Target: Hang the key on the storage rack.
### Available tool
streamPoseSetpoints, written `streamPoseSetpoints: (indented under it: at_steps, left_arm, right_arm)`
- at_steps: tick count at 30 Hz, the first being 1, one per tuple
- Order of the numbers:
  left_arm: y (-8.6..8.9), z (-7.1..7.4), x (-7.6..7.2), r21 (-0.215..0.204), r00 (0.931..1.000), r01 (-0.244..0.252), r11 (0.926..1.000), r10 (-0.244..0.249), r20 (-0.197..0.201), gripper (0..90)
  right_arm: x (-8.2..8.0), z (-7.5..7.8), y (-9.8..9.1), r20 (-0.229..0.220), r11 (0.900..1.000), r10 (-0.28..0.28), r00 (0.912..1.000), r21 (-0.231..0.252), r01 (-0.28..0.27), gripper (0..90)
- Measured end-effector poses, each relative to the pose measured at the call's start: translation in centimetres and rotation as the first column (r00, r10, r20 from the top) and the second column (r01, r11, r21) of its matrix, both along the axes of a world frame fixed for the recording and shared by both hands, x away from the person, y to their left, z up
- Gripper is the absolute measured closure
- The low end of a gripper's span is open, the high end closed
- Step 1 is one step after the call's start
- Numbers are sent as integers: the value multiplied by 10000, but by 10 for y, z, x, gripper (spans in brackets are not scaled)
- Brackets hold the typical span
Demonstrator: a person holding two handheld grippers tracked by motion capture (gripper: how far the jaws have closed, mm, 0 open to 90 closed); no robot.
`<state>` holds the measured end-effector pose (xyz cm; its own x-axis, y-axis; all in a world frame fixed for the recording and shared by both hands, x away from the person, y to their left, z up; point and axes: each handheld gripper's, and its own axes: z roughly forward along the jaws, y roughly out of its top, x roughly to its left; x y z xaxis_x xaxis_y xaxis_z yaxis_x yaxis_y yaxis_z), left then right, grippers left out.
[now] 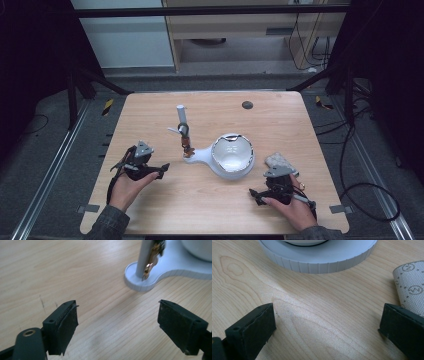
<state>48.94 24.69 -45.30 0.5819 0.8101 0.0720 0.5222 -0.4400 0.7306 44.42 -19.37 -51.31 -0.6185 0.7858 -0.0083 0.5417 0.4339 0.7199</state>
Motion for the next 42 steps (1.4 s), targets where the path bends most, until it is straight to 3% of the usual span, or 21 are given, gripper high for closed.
streamPoseSetpoints:
  at_steps: [1, 8, 11, 18, 20, 24, 31, 36, 42]
  left_arm:
    - [2, -6, 0, 161, 10000, -61, 9999, 62, -51, 148]
    - [10, -28, -1, -7, 9986, -536, 9986, 536, 39, 115]
    - [16, -27, -2, -328, 9980, -616, 9976, 620, 109, 104]
    - [31, -36, 4, -55, 9956, -929, 9957, 928, -154, 72]
    - [34, -36, 5, -122, 9946, -1021, 9947, 1019, -200, 65]
    - [38, -40, 5, -110, 9939, -1059, 9943, 1055, -337, 59]
    - [38, -49, 7, 279, 9923, -1030, 9943, 1047, -659, 52]
    - [39, -52, 9, -14, 9907, -1136, 9935, 1131, -752, 26]
    - [41, -55, 7, -252, 9920, -1164, 9929, 1150, -513, 4]
  right_arm:
    - [0, 0, 0, -1, 10000, 1, 10000, 2, -1, 3]
    - [1, 0, 0, -4, 10000, 7, 10000, 37, -7, 2]
    - [2, 0, 0, -7, 10000, -20, 10000, 0, 20, 3]
    - [3, 1, 1, -84, 10000, -68, 9999, -16, 68, 16]
    - [2, 5, 1, -127, 9998, 177, 9998, -101, -178, 61]
    - [-1, 13, 0, 332, 9995, 320, 9989, 72, -323, 53]
    - [-5, 22, -9, 470, 10000, -50, 9989, 75, 47, 55]
    - [-4, 33, -14, 589, 9998, -69, 9982, -164, 79, 55]
    - [-6, 47, -24, 552, 9991, -82, 9984, -412, 105, 51]
